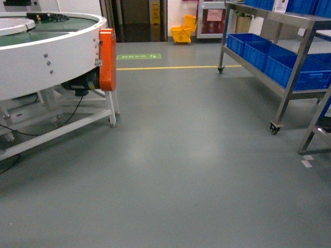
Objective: Pick red block from blue box to shelf
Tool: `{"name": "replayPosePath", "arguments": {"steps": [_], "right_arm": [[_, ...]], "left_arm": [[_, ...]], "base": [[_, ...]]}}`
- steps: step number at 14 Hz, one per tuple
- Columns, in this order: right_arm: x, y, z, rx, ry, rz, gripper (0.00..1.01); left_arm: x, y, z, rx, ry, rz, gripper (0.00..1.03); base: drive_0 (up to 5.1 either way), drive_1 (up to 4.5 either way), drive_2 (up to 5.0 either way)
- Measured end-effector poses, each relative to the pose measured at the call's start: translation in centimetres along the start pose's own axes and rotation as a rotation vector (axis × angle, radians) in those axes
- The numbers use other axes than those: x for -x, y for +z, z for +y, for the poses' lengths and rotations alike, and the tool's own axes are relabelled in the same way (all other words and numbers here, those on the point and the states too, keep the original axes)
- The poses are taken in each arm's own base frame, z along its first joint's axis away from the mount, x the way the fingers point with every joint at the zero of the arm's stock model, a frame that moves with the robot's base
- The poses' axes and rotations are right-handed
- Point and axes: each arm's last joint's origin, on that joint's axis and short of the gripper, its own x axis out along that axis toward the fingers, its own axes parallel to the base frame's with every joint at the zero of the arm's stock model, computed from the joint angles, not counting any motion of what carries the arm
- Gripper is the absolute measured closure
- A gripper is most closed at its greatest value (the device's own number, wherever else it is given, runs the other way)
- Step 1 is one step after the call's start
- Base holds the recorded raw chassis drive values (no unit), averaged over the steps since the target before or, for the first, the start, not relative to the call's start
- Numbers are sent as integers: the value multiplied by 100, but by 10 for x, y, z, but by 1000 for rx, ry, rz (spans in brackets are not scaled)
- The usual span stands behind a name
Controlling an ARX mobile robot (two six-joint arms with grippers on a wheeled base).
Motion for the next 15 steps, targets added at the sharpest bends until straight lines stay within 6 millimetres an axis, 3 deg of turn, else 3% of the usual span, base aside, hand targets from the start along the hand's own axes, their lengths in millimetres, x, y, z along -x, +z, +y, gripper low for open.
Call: {"name": "replayPosePath", "arguments": {"steps": [15], "right_arm": [[0, 1, 0, 0, 0, -3, 72]], "left_arm": [[0, 0, 0, 0, 1, 0, 5]], "base": [[1, 408, -407]]}}
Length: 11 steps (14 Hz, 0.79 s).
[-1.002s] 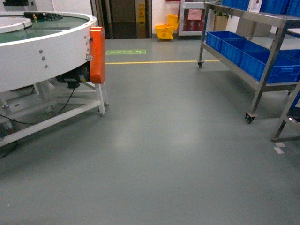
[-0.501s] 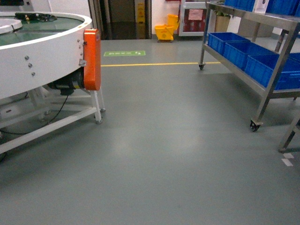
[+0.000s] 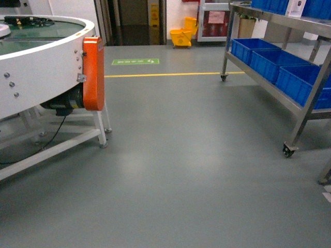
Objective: Pick red block from blue box to shelf
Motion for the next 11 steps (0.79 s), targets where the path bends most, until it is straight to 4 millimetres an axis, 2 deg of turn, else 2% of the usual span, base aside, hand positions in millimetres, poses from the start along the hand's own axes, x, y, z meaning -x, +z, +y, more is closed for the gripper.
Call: {"name": "replayPosePath", "arguments": {"steps": [5, 11], "right_arm": [[0, 0, 0, 0, 1, -2, 73], [0, 0, 0, -1, 1, -3, 73]], "left_arm": [[0, 0, 0, 0, -1, 1, 5], [0, 0, 0, 0, 0, 1, 5]], "base": [[3, 381, -376], [-129, -129, -129]]}}
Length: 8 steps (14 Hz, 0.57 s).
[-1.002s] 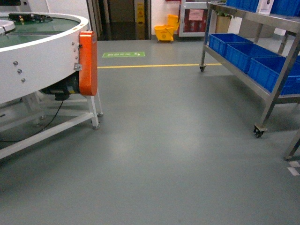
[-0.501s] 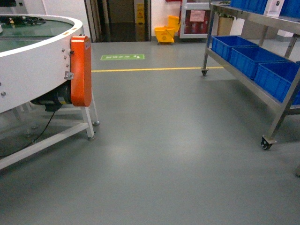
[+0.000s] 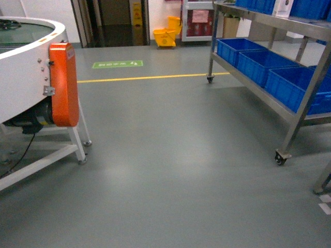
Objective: Pick red block from blue box to shelf
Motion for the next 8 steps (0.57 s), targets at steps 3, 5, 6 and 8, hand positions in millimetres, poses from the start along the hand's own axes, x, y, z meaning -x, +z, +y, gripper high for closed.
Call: {"name": "replayPosePath", "arguments": {"steps": [3, 5, 6, 8], "right_arm": [[0, 0, 0, 0, 0, -2, 73], [0, 0, 0, 0, 0, -1, 73], [0, 0, 0, 0, 0, -2, 73], [0, 0, 0, 0, 0, -2, 73]], "left_arm": [[0, 0, 0, 0, -1, 0, 5], [0, 0, 0, 0, -1, 0, 5], [0, 0, 0, 0, -1, 0, 5], [0, 0, 0, 0, -1, 0, 5]], "base": [[-166, -166, -166], [-148, -148, -148], [-158, -158, -158], [-168, -168, -168]]}}
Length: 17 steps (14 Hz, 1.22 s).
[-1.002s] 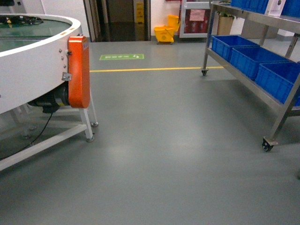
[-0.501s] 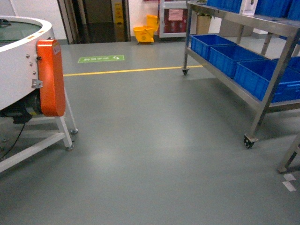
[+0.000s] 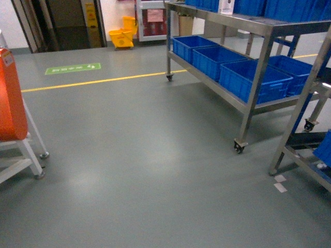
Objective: Pick red block from blue box to shelf
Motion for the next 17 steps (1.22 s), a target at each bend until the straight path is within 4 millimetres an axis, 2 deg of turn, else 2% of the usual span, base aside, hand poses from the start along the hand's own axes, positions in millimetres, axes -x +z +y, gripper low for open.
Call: {"name": "replayPosePath", "arguments": {"steps": [17], "right_arm": [[0, 0, 0, 0, 0, 1, 73]], "left_arm": [[0, 0, 0, 0, 0, 0, 5]], "base": [[-159, -159, -159]]}}
